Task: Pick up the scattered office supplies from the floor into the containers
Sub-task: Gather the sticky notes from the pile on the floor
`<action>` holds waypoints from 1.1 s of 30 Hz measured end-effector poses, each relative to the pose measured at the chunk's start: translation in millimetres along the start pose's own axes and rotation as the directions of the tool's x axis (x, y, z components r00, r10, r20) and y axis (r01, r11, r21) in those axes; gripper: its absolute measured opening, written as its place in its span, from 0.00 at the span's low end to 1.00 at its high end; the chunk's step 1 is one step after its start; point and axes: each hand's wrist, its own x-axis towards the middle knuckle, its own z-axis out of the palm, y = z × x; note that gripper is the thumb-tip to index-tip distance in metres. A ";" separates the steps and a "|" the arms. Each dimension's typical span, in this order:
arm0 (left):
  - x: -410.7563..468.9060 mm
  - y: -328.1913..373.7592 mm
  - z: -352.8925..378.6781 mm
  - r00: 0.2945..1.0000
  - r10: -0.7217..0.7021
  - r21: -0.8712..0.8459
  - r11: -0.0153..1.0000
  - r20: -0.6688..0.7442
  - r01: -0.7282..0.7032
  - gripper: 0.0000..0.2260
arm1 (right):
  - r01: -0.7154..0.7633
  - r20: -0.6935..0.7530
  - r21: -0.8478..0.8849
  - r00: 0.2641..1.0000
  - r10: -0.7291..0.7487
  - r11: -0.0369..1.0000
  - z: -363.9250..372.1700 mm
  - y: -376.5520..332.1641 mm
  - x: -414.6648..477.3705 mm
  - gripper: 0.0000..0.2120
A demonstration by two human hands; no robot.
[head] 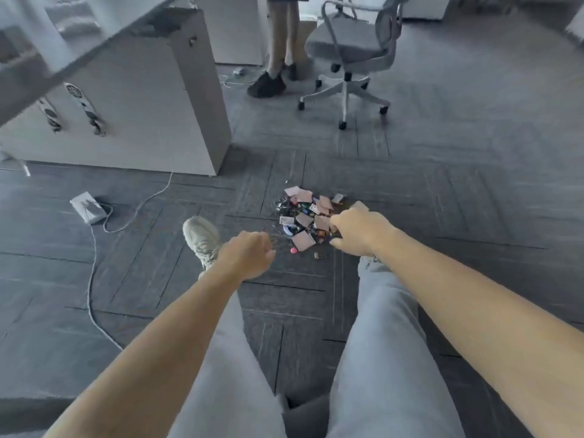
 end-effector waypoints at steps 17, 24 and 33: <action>185.7 0.2 121.8 0.985 -0.076 0.081 0.995 0.153 0.064 0.19 | -0.199 0.232 0.267 0.963 0.137 0.943 144.7 85.6 146.7 0.20; 260.8 -14.8 142.8 0.952 -0.063 -0.186 0.975 0.301 0.123 0.20 | -0.262 0.260 0.470 0.954 0.151 0.843 156.3 102.8 240.8 0.17; 366.7 -48.5 213.4 0.889 -0.211 -0.210 0.925 0.406 0.316 0.18 | -0.379 0.398 0.449 0.896 0.199 0.809 228.9 122.3 381.6 0.13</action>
